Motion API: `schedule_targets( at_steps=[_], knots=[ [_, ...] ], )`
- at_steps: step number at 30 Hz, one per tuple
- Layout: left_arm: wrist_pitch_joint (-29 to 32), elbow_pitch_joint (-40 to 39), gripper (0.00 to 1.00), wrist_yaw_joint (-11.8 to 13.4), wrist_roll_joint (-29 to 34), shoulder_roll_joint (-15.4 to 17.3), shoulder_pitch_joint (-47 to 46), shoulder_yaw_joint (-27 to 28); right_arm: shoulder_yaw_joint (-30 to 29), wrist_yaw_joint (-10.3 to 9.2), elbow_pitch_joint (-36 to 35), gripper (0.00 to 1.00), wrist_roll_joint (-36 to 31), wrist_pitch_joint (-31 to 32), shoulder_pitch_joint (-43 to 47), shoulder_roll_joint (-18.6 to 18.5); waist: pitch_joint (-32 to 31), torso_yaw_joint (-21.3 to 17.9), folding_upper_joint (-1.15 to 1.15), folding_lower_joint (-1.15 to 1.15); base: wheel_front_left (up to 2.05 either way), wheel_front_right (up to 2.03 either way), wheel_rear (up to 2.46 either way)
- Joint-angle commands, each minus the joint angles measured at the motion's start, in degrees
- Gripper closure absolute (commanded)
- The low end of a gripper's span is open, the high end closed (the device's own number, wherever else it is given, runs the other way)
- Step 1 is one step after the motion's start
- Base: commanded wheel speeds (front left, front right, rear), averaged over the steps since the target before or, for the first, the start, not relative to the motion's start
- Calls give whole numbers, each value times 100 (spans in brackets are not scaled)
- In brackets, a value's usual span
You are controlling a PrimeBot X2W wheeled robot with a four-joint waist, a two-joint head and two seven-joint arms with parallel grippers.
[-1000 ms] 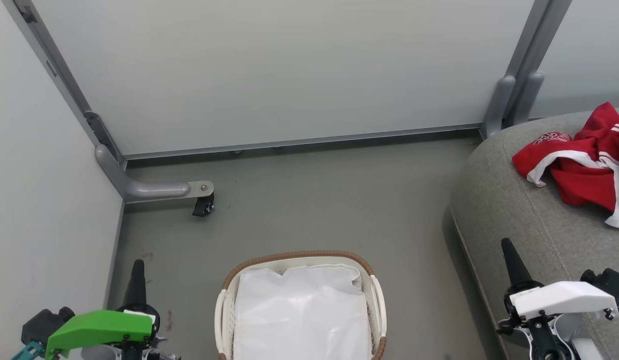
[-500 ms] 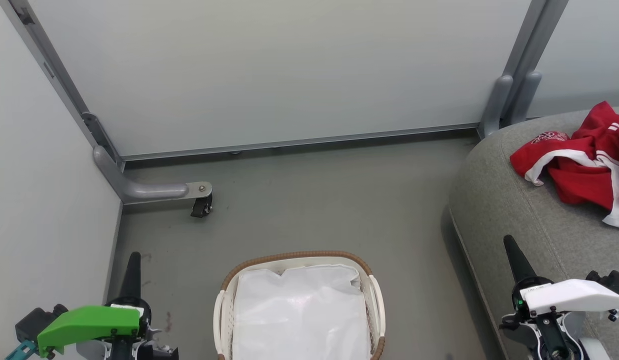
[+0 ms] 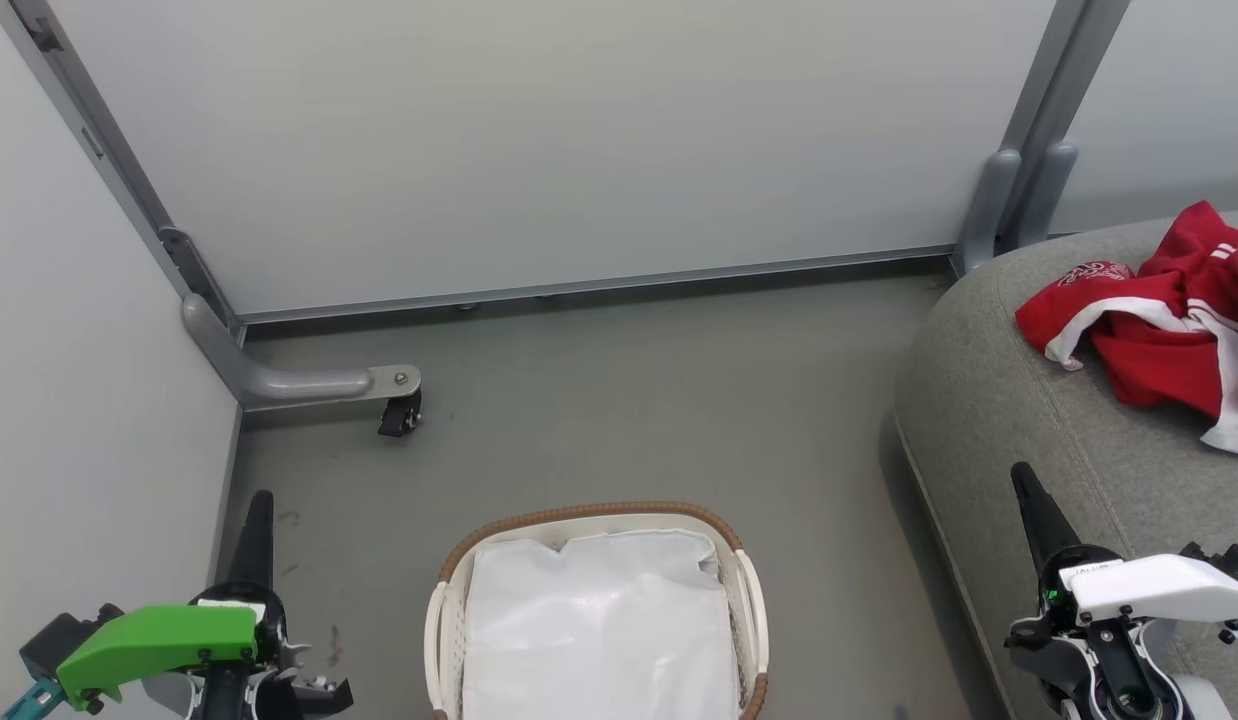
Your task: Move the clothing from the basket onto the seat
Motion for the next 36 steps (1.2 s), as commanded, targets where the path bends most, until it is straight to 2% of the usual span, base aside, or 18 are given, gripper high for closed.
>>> schedule_targets(
  at_steps=[1, 27, 36],
  knots=[
    [41, -47, 100, -27, -112, 30, -114, 30, -32, -3, -50, 100, 134, 42, -81, -35, 0, -3, 0, 0, 0, 0, 0],
    [321, -123, 100, -87, -1054, 35, -191, 194, -136, -4, -142, 100, 1219, 315, -84, -44, -7, -64, 0, 0, 0, 0, 0],
    [318, -121, 100, -83, -1047, 35, -190, 190, -133, -4, -140, 100, 1207, 313, -82, -44, -7, -64, 0, 0, 0, 0, 0]
  ],
)
